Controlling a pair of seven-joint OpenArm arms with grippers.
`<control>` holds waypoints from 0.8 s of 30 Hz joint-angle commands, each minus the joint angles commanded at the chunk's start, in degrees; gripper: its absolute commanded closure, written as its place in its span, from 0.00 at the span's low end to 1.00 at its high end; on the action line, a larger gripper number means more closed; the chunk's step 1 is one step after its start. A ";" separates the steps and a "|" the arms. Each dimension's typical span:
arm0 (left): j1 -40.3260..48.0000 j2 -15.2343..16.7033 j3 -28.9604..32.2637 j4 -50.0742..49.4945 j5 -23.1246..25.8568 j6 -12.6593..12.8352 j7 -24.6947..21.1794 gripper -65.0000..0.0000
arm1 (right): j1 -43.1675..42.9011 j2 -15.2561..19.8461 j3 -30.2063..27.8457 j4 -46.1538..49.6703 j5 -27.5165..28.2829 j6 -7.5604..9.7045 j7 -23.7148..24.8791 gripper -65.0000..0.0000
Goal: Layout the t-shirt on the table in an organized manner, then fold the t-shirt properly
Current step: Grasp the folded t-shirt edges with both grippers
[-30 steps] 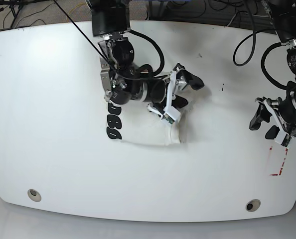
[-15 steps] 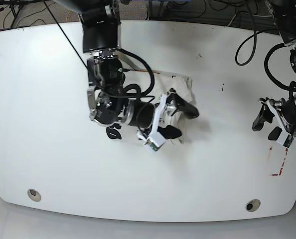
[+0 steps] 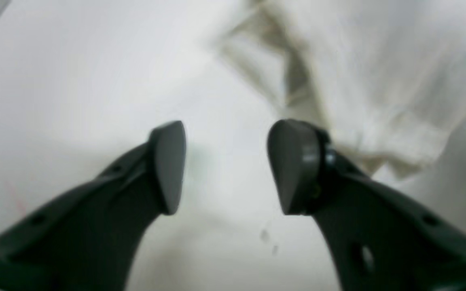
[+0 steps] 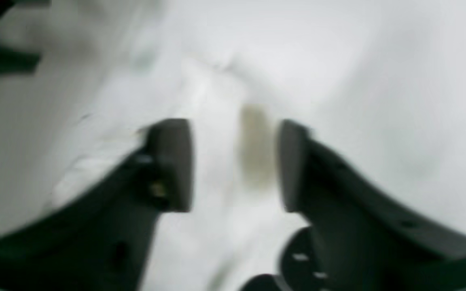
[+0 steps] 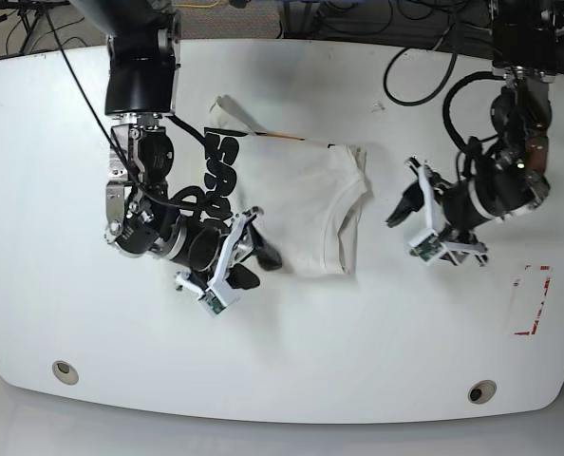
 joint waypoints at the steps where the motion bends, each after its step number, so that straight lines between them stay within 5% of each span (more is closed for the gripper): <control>1: 0.53 1.49 1.49 0.00 3.52 0.00 -1.14 0.77 | 0.62 0.09 -0.09 -1.49 -1.93 0.00 1.05 0.80; 4: 2.37 4.75 3.43 0.00 9.76 0.00 -2.55 0.88 | 1.85 0.18 -0.09 -4.13 -5.10 0.00 2.11 0.85; 12: 6.68 12.48 9.14 -2.55 23.74 0.00 -4.75 0.88 | 2.02 0.26 -0.18 -11.25 -14.33 0.00 13.01 0.83; 24: 5.19 11.60 10.02 -9.41 25.67 0.00 -4.92 0.87 | -0.53 3.08 0.09 -24.97 -17.76 0.00 26.02 0.84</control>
